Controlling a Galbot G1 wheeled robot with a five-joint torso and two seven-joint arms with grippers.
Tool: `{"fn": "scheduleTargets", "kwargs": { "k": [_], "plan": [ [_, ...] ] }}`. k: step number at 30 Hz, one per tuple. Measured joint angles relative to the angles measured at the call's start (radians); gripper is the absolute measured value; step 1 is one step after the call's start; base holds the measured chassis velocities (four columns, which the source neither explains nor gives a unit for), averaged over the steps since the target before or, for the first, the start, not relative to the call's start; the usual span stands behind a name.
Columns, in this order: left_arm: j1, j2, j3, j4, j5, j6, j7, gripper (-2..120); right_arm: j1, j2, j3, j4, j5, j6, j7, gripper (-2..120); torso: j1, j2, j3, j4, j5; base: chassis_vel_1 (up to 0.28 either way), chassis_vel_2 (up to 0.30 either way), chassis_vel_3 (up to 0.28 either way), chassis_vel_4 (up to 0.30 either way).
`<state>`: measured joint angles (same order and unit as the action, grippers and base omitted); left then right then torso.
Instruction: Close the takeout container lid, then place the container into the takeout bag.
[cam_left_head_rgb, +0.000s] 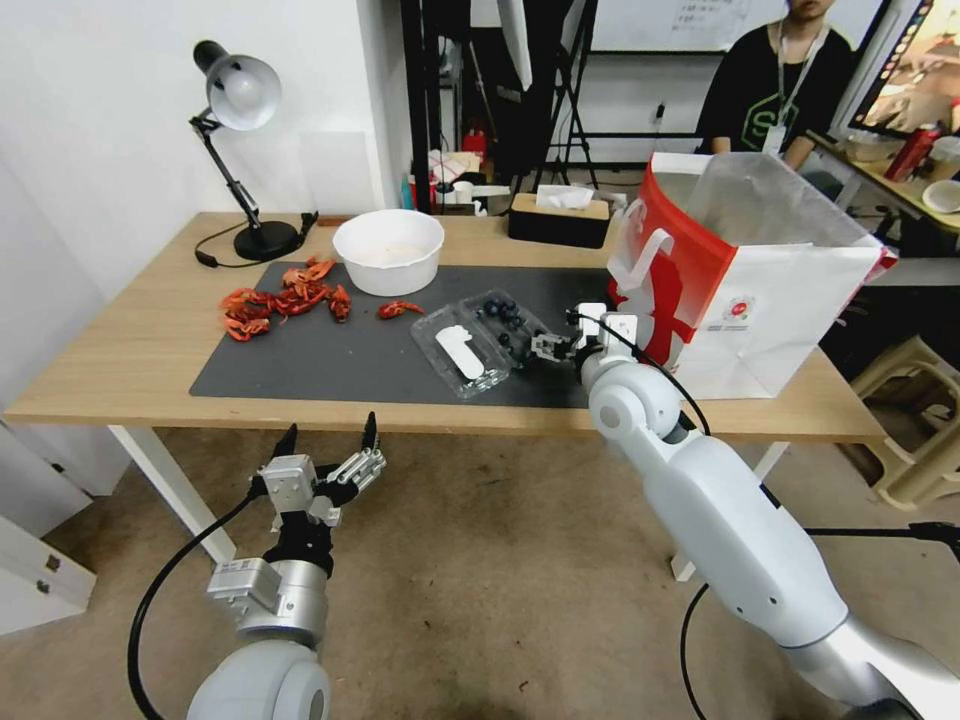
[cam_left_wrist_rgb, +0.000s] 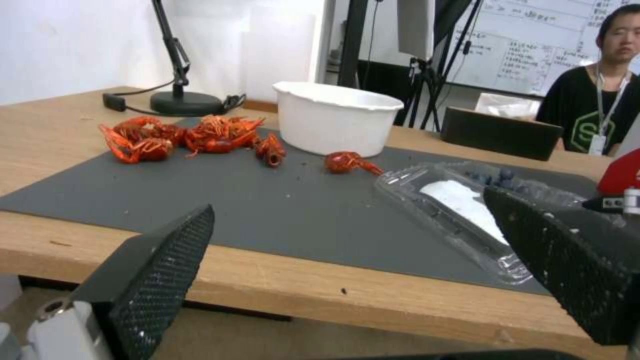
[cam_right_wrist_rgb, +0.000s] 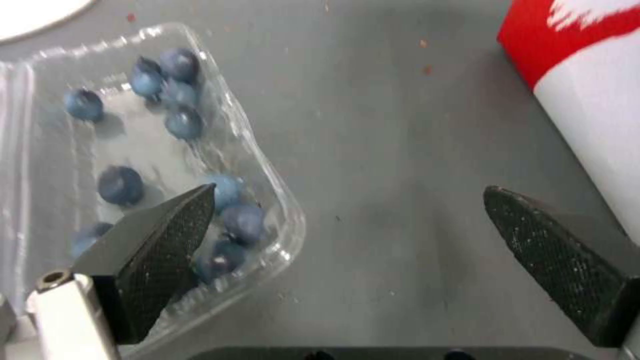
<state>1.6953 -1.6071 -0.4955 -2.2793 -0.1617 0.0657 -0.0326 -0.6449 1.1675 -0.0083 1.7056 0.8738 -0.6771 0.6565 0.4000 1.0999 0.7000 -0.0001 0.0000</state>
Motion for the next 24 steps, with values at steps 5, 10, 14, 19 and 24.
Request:
{"fn": "scheduleTargets", "kwargs": {
  "k": [5,10,14,19,24],
  "plan": [
    [0.0,0.001,0.0,0.001,0.0,-0.002,-0.001,100,0.009,0.004,0.003,-0.007,0.019,-0.031,0.016,100,0.0,0.0,0.0,0.0,0.0,0.0,0.0,0.0,0.0],
    [0.001,0.0,0.0,0.003,0.0,-0.003,-0.002,100,0.013,0.006,0.011,-0.008,0.033,-0.056,0.026,100,0.0,0.0,0.0,0.0,0.0,0.0,0.0,0.0,0.0],
    [0.0,0.0,0.0,0.006,0.0,-0.006,-0.003,100,0.014,0.004,0.013,-0.012,0.034,-0.057,0.028,100,0.0,0.0,0.0,0.0,0.0,0.0,0.0,0.0,0.0],
    [0.0,0.0,0.0,0.009,0.0,-0.01,-0.003,100,0.015,0.003,0.014,-0.015,0.034,-0.057,0.03,100,0.0,0.0,0.0,0.0,0.0,0.0,0.0,0.0,0.0],
    [0.0,0.0,0.0,0.01,0.0,-0.012,-0.004,100,0.015,0.002,0.015,-0.014,0.035,-0.057,0.032,100,0.0,0.0,0.0,0.0001,0.0,0.0,0.0,0.0,0.0]
  ]
}}
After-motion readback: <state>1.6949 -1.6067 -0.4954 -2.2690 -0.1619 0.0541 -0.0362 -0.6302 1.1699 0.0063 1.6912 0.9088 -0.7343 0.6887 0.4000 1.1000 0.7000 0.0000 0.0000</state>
